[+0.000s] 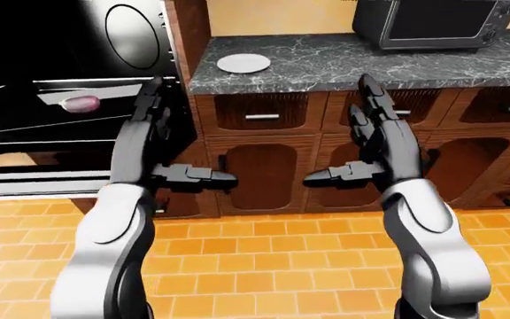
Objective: Pick the eggplant from the oven and place it on the plate on the counter.
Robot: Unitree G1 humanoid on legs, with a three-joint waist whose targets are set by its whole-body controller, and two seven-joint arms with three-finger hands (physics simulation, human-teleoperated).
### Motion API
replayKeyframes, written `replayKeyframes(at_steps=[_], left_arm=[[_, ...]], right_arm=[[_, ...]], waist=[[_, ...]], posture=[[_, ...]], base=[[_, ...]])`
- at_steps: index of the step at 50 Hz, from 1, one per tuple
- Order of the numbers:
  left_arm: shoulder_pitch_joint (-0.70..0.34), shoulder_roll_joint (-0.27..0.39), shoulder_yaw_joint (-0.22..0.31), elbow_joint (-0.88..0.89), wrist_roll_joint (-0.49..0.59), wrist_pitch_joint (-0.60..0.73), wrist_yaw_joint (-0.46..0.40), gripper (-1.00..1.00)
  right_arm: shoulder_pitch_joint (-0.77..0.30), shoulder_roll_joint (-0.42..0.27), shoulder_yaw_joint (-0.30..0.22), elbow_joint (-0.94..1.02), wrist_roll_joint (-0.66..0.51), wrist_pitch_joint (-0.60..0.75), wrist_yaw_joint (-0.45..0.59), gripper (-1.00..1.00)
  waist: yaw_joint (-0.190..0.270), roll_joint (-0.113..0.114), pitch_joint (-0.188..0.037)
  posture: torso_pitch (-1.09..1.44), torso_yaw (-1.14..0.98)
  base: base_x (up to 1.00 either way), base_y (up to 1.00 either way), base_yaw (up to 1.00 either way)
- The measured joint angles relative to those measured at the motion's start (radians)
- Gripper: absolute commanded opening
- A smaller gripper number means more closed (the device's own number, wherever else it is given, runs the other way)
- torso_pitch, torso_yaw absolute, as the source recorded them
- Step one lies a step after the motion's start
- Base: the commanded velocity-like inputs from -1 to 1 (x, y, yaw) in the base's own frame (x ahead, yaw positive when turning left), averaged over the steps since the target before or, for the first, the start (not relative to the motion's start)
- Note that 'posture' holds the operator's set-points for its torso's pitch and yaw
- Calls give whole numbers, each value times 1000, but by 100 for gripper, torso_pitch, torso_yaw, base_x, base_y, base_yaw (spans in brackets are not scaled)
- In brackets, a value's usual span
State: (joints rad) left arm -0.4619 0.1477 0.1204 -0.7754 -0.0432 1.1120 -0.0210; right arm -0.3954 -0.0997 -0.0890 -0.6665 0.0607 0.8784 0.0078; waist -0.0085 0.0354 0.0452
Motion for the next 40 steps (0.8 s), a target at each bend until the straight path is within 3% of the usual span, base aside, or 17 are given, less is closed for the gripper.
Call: replayKeyframes(at_steps=[1,2,4,8,9,10,12,14,15,19,23,25,29,32,34,38,40], left_arm=[[6,0,4,8,1,14,2,100],[13,5,6,9,5,29,4,100],[3,12,7,12,11,48,5,100],[-20,18,14,-32,12,34,-1,100],[-30,21,16,-42,12,33,-3,100],[-41,26,21,-52,12,38,-3,100],[-66,22,12,-58,9,59,-4,100],[-54,10,-20,-47,-5,81,-13,100],[-46,11,-25,-39,-10,95,-16,100],[-58,18,-8,-44,1,137,-10,100],[-94,28,8,-93,17,128,-1,100],[-80,30,18,-87,22,135,-1,100],[-83,30,4,-79,23,161,-5,100],[-99,35,7,-102,16,171,-16,100],[-118,39,12,-103,16,178,-18,100],[-115,27,-5,-93,6,202,-23,100],[-113,26,5,-101,2,206,-23,100]], right_arm=[[0,-2,2,-1,7,21,3,100],[-3,-4,5,0,15,41,6,100],[-16,-12,-4,-3,24,70,6,100],[-54,-21,-13,-47,24,96,-10,100],[-65,-26,-11,-60,23,92,-12,100],[-74,-28,-7,-69,22,87,-12,100],[-68,-35,-14,-82,23,88,-8,100],[-47,-41,-46,-67,20,109,-8,100],[-45,-40,-51,-54,18,124,-10,100],[-66,-49,-46,-60,37,154,-2,100],[-93,-49,-35,-93,56,128,3,100],[-87,-42,-15,-92,69,138,9,100],[-95,-46,-11,-81,74,158,9,100],[-109,-44,-9,-108,67,163,4,100],[-120,-49,-9,-124,69,166,9,100],[-126,-58,-29,-119,64,196,11,100],[-147,-64,-36,-124,65,214,10,100]], waist=[[5,4,25],[12,14,29],[18,24,9],[31,6,-14],[29,-3,-27],[30,-28,-31],[21,-101,2],[3,-86,37],[1,-77,40],[14,-35,8],[51,27,2],[71,25,-4],[70,-17,-26],[51,-67,-7],[34,-115,-3],[21,-120,-8],[27,-106,-16]], posture=[[0,0],[0,0],[0,0],[0,0],[0,0],[0,0],[0,0],[0,0],[0,0],[0,0],[0,0],[0,0],[0,0],[0,0],[0,0],[0,0],[0,0]], base=[[78,0,0],[78,0,0],[78,0,0],[55,5,0],[0,42,0],[0,59,0],[0,0,96],[0,0,100],[0,0,100],[0,0,100],[0,0,100],[0,0,100],[0,0,100],[0,0,100],[0,0,100],[0,0,100],[0,0,100]])
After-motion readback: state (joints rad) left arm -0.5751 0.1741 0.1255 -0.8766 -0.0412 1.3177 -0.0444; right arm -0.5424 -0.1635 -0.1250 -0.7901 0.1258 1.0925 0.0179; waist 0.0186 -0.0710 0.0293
